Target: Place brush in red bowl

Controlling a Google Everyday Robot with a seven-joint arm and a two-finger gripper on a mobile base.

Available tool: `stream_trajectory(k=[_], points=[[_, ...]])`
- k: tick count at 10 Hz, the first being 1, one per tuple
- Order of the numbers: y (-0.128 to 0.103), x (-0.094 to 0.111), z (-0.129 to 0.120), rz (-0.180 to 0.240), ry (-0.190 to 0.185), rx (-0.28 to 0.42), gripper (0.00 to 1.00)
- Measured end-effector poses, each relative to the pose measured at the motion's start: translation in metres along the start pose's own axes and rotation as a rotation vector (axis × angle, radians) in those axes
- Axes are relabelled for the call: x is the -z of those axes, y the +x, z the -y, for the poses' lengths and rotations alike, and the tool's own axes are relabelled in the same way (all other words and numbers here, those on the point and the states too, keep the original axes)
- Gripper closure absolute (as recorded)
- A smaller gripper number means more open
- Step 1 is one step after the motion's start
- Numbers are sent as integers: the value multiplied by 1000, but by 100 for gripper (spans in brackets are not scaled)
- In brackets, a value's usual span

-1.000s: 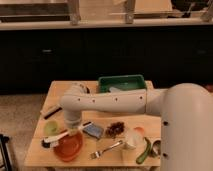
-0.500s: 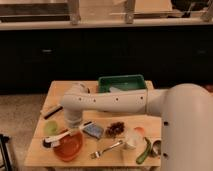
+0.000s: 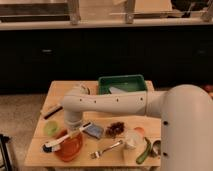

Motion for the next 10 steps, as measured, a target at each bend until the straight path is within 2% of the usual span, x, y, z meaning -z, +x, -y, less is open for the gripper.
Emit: stream_trajectory(k=[4,7,8,10], points=[[-3,-9,-3,10,-29,57,100],[-2,-12,-3,16,-31,96,100],[-1,-12,-3,21,-28,94,96],[0,-12,-4,29,-26,88,79]])
